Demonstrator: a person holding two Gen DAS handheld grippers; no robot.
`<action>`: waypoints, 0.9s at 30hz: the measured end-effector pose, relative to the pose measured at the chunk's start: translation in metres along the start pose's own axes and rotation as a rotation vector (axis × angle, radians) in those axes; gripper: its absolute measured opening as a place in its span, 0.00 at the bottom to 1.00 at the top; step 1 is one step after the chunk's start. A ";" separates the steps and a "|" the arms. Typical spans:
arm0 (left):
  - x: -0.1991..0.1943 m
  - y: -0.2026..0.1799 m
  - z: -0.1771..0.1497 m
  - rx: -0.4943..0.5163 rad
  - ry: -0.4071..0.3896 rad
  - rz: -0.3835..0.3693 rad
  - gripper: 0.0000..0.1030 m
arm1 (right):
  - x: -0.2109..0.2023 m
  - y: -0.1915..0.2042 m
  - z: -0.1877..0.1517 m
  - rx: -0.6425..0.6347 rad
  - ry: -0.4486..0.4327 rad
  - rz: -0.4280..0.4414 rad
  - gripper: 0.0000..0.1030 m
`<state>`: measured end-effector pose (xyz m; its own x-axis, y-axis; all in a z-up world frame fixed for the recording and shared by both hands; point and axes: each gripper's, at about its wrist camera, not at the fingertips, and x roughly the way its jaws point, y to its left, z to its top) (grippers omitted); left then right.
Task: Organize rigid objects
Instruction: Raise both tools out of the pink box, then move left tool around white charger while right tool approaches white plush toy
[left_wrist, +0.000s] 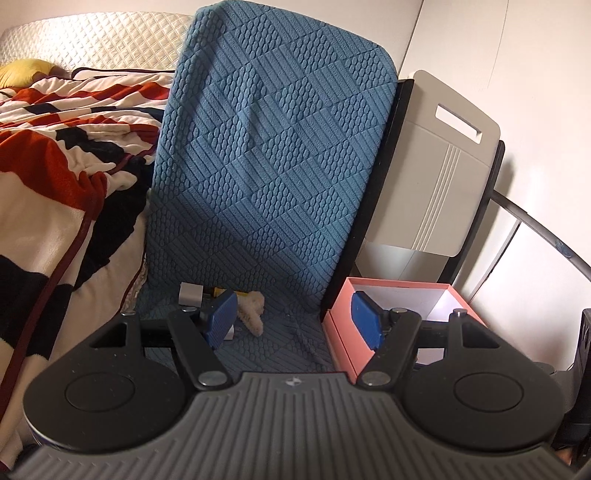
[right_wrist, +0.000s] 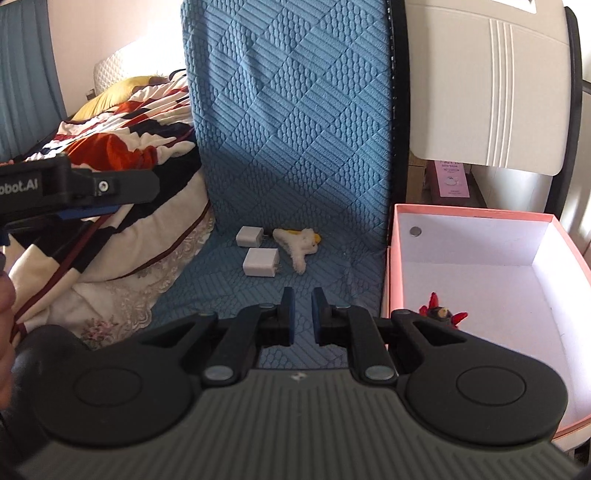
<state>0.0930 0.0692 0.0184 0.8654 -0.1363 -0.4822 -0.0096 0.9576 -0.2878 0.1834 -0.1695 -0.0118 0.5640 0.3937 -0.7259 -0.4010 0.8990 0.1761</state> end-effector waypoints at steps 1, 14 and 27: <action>0.000 0.003 -0.002 -0.015 -0.001 0.009 0.71 | 0.003 0.004 -0.002 -0.001 0.006 0.003 0.13; 0.010 0.038 -0.035 -0.055 0.079 0.023 0.71 | 0.026 0.030 -0.024 0.002 0.046 -0.022 0.13; 0.050 0.058 -0.046 -0.058 0.135 0.028 0.71 | 0.054 0.009 -0.029 0.083 0.032 -0.044 0.13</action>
<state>0.1128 0.1063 -0.0603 0.7893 -0.1463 -0.5964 -0.0648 0.9459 -0.3178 0.1891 -0.1457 -0.0689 0.5558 0.3484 -0.7548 -0.3140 0.9287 0.1974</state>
